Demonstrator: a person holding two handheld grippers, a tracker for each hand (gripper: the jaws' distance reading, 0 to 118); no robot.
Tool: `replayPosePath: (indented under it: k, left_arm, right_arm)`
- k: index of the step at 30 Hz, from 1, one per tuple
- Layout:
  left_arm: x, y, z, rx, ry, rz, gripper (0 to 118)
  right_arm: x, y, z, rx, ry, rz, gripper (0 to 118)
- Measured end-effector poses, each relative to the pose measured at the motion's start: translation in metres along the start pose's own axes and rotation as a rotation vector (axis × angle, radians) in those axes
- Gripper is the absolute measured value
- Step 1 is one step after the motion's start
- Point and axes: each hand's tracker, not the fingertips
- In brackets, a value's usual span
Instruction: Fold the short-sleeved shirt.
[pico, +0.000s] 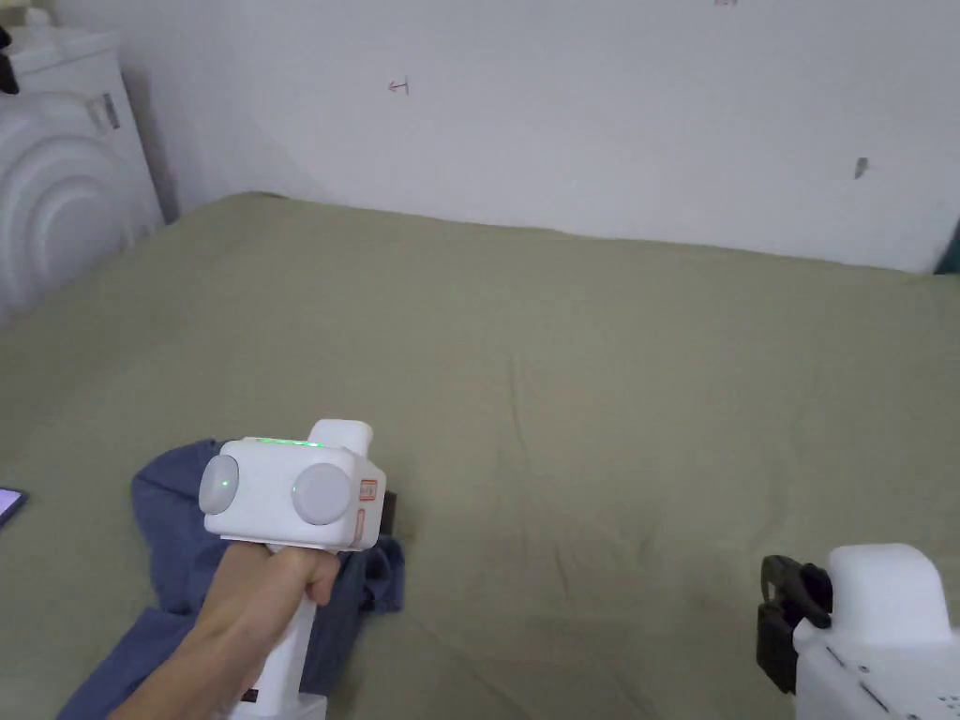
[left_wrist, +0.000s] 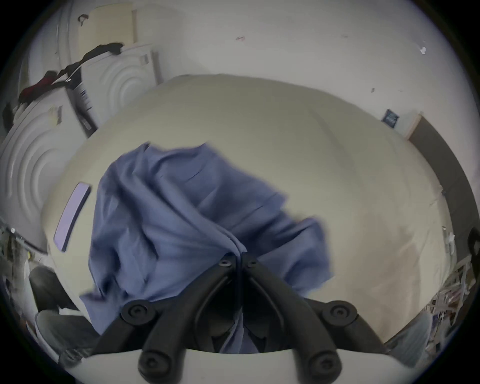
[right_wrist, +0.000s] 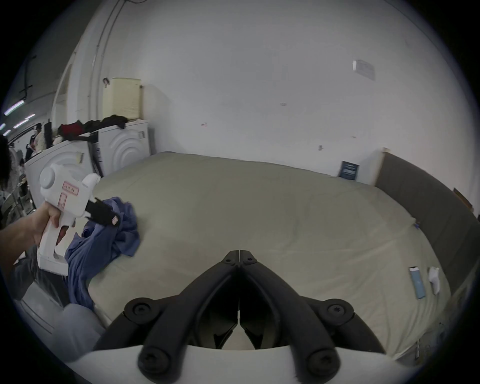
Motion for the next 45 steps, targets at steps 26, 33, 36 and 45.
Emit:
replayPosePath:
  k: [26, 33, 36, 45]
  left_arm:
    - [0.373, 0.028, -0.116, -0.102, -0.382, -0.400, 75]
    - [0.322, 0.026, -0.051, 0.014, -0.365, -0.374, 111]
    - [0.271, 0.023, 0.013, 0.147, -0.361, -0.311, 110]
    - [0.115, -0.051, 0.186, 0.508, -0.072, -0.127, 0]
  right_arm:
    - [0.171, -0.051, -0.012, -0.118, -0.305, -0.199, 1]
    - [0.163, -0.038, -0.002, -0.087, -0.297, -0.202, 1]
    - [0.156, -0.027, 0.013, -0.046, -0.282, -0.207, 1]
    - [0.109, -0.006, 0.053, 0.074, -0.200, -0.164, 1]
